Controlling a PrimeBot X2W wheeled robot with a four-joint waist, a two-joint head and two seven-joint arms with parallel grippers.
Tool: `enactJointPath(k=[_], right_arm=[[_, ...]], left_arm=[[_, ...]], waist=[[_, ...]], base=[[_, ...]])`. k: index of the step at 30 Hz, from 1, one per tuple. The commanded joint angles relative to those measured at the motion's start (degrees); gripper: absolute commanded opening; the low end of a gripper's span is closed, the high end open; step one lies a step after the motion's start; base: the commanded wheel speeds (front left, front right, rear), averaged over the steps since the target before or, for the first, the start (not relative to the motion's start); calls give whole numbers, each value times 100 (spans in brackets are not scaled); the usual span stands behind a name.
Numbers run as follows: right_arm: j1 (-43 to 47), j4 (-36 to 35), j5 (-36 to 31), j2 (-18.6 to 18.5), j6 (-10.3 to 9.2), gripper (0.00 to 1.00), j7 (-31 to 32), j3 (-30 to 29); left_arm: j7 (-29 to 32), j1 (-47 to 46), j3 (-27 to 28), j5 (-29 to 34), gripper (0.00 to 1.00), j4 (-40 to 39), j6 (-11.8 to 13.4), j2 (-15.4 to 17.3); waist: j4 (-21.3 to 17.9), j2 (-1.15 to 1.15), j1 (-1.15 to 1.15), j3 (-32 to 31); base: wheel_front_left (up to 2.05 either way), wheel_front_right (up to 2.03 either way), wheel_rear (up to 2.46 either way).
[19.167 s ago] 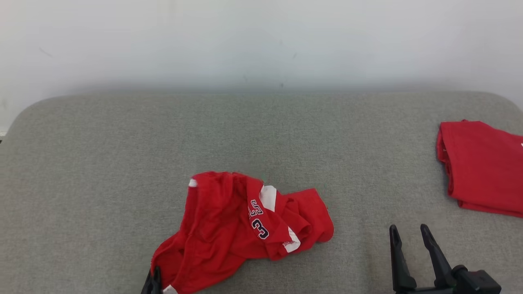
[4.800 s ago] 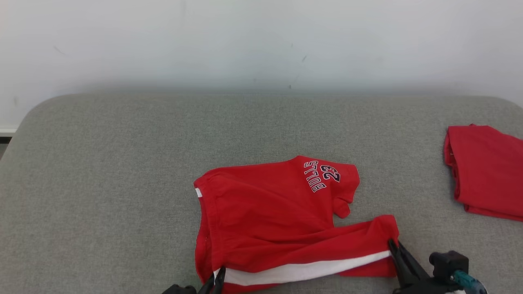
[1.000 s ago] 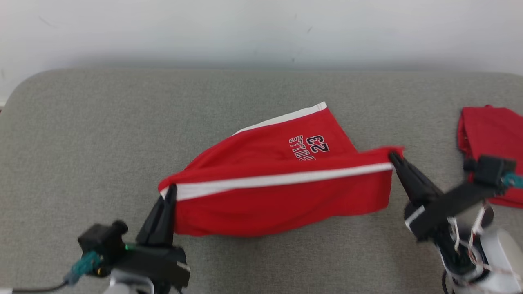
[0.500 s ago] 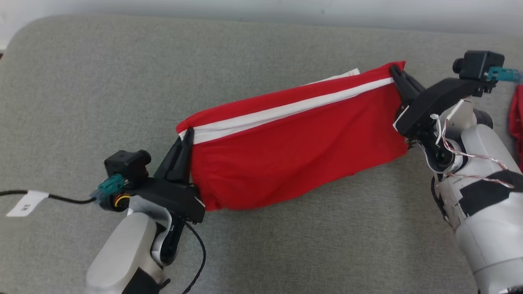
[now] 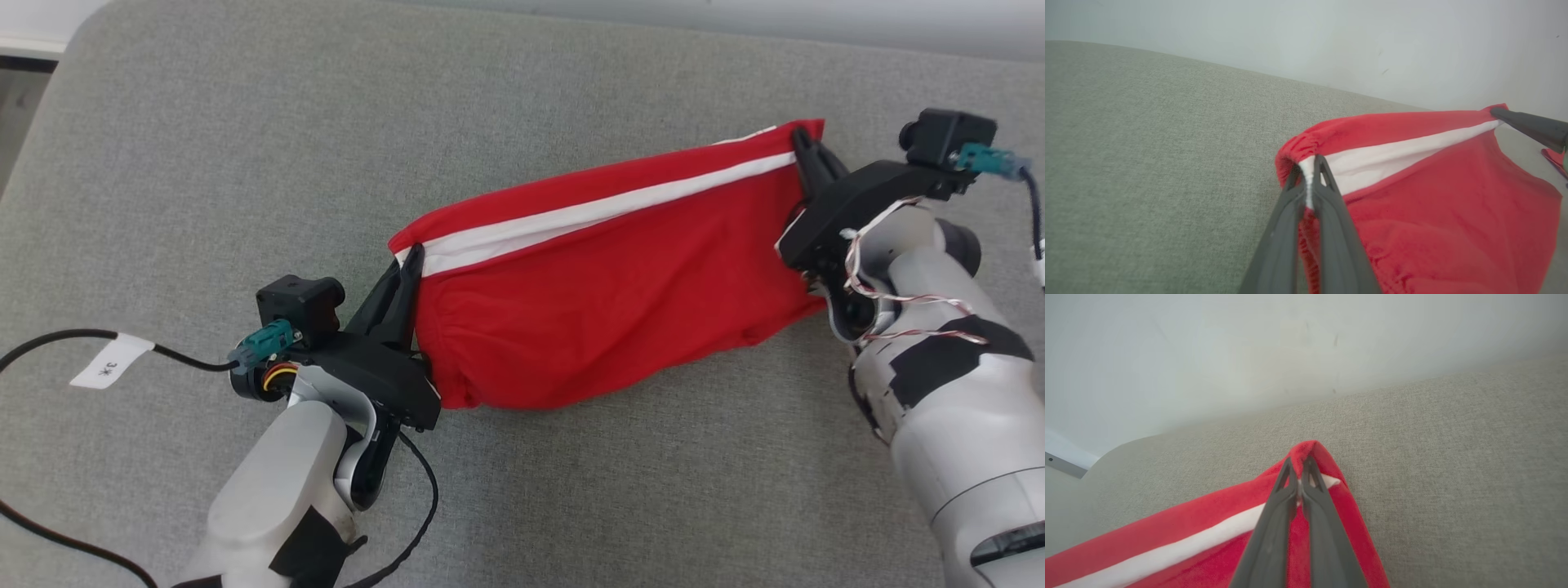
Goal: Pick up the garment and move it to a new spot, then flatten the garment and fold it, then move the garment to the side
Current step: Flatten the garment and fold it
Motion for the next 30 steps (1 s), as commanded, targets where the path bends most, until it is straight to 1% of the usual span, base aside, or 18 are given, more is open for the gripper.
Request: enactJointPath(k=[1, 2, 8, 11, 13, 17, 19, 24, 27, 30], right_arm=[[-46, 54, -5, 51, 4, 77, -79, 56], [-32, 98, 22, 69, 4, 100, -120, 127], [248, 174, 275, 16, 4, 100, -449, 467], [444, 101, 406, -58, 4, 100, -630, 649], [653, -2, 515, -109, 4, 100, -777, 797], [1178, -278, 771, -286, 4, 100, -999, 1090], [1434, -418, 939, -394, 4, 100, -1075, 1163], [2063, -722, 1221, -653, 4, 100, -1219, 1340], [2358, -933, 1370, -769, 4, 100, -1288, 1248], [2593, -1179, 1329, -799, 4, 100, -1305, 1129]], left_arm=[[-17, -37, -29, 38, 43, 62, -4, 8], [-17, -33, -44, 65, 100, 81, -4, 8], [-18, 249, -57, 313, 100, 159, -5, 51], [-18, 480, 70, 503, 100, 59, -5, 99], [-17, 707, 250, 603, 100, -131, 2, 121], [-13, 1389, 664, 977, 100, -748, 96, 201], [-13, 1731, 838, 1298, 100, -1178, 200, 255], [-13, 2721, 1285, 1913, 100, -2231, 417, 230], [-13, 3229, 1537, 2215, 100, -2813, 510, 102], [-13, 3692, 1744, 2483, 100, -3154, 538, 2]], waist=[[-20, -1, -1, -44], [-33, -1, -1, -69], [-120, -1, -1, -432], [-161, -1, -1, -688], [-188, -1, -1, -865], [-235, -1, -1, -1184], [-246, -1, -1, -1299], [-246, -1, -1, -1479], [-212, -1, -1, -1524], [-202, -1, -1, -1529]], base=[[0, 0, 0], [0, 0, 0], [0, 0, 0], [0, 0, 0], [0, 0, 0], [0, 0, 0], [0, 0, 0], [0, 0, 0], [0, 0, 0], [0, 0, 0]])
